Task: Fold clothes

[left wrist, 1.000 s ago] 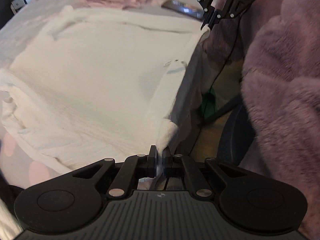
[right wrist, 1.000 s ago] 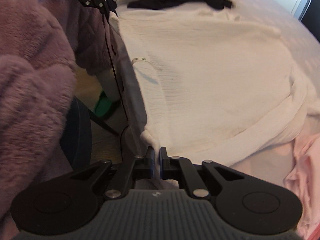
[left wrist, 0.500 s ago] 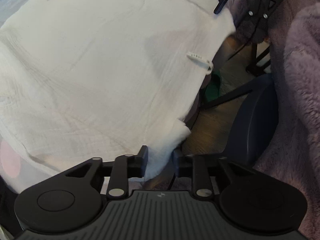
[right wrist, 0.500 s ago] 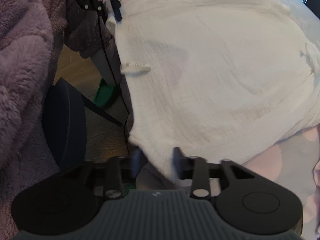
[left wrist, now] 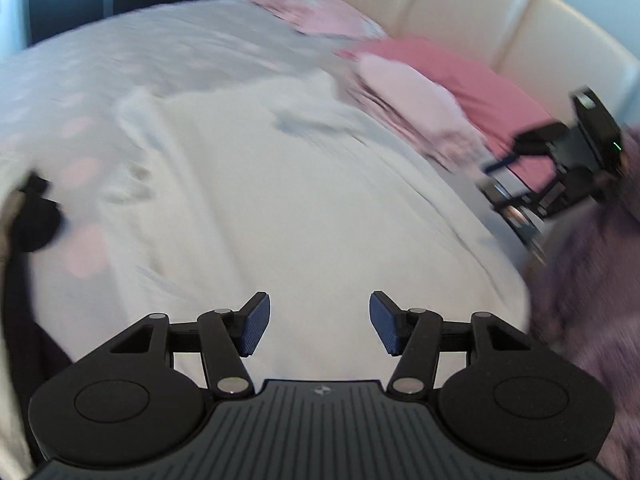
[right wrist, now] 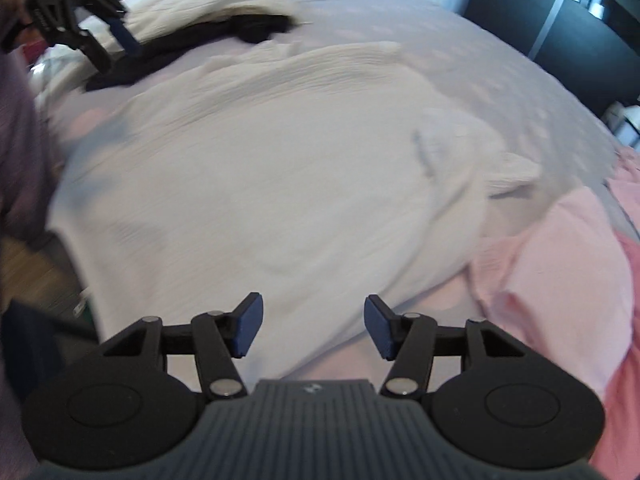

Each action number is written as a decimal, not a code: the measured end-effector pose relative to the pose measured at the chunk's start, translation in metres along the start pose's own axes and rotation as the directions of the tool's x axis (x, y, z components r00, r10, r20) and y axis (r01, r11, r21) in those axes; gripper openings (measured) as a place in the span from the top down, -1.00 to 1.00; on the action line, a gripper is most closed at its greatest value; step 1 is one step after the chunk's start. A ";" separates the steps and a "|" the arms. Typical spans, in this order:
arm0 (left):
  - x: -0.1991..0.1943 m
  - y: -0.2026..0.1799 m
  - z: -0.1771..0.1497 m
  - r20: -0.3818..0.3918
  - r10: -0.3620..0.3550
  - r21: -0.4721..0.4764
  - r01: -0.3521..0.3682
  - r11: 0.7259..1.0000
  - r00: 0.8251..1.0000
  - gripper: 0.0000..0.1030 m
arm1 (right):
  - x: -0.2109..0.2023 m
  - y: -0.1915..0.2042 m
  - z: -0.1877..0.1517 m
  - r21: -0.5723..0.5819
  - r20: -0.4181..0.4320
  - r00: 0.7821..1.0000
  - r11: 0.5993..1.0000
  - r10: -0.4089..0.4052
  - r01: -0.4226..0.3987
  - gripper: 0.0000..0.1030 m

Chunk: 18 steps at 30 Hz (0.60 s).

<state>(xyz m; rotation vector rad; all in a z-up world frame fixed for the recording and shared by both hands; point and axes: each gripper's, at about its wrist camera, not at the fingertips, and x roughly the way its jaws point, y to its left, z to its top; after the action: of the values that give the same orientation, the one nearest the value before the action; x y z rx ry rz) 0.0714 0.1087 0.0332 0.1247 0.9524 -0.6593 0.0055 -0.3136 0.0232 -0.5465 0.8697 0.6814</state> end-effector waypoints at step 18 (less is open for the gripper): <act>0.121 0.140 0.047 0.003 0.349 -0.232 -0.339 0.912 0.937 -0.04 | 0.143 -0.118 0.116 0.344 0.051 0.993 0.935 -0.110 0.086 -0.34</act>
<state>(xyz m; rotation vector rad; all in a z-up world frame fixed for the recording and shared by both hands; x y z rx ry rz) 0.2342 0.1463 -0.0600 0.0703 0.9280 -0.2224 0.2159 -0.2688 -0.0143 -0.2498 0.8667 0.4415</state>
